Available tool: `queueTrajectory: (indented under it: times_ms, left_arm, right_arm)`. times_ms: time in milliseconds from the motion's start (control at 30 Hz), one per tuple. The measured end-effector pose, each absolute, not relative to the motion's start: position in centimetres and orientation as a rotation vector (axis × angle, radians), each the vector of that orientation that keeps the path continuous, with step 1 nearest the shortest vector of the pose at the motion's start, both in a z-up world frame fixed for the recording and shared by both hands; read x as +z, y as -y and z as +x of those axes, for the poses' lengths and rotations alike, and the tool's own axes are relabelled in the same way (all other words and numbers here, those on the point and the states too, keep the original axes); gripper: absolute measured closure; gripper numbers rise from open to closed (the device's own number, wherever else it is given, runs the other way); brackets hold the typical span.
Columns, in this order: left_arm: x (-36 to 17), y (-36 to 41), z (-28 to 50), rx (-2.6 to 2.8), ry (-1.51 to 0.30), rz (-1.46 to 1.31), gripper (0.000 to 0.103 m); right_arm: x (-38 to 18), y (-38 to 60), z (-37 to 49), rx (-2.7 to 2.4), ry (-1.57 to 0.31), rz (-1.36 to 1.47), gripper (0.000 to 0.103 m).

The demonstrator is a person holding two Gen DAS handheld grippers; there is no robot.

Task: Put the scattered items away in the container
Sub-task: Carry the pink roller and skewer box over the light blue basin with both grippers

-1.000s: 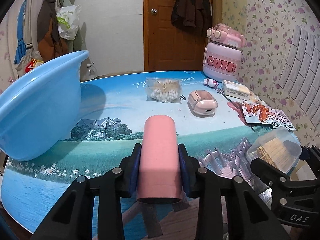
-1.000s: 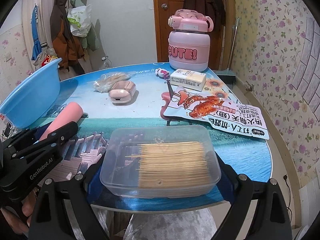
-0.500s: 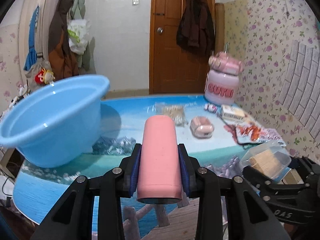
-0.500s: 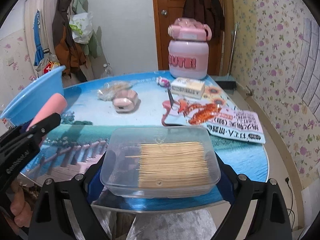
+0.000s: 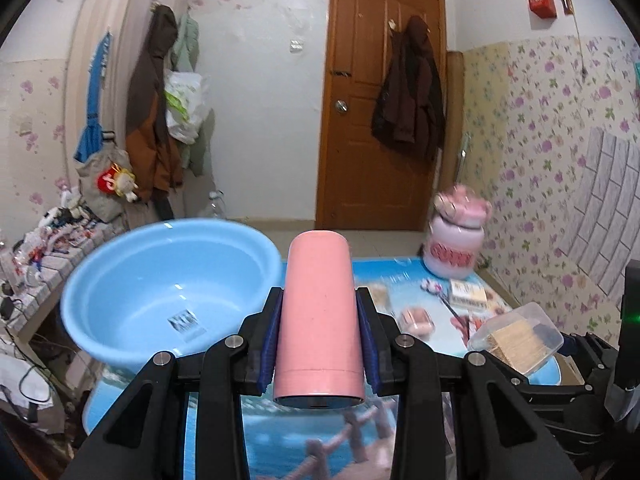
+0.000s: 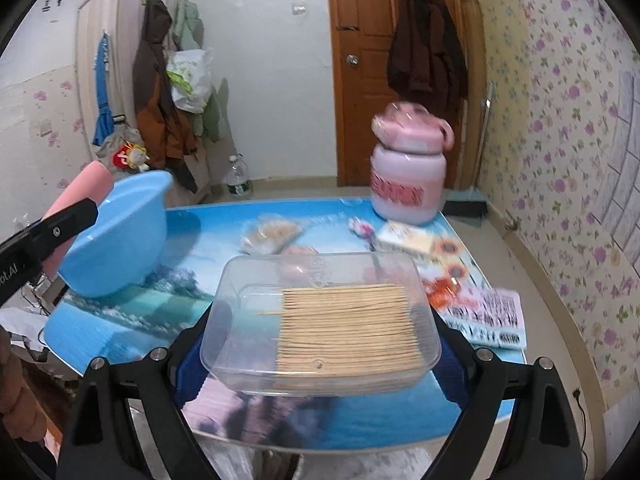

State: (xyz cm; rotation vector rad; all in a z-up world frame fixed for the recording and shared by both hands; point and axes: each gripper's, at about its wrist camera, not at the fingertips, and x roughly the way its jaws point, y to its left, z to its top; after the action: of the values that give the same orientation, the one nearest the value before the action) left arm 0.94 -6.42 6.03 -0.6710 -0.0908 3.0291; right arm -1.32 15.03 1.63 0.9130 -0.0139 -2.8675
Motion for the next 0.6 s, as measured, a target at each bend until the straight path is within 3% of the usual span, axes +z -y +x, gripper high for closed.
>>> queueTrajectory:
  times_ms: [600]
  left_arm:
    - [10.3,16.3,1.5,3.257,0.151,-0.608,0.070]
  right_arm:
    - [9.4,-3.8,-4.0,-2.681,-0.107,0.705,0.010]
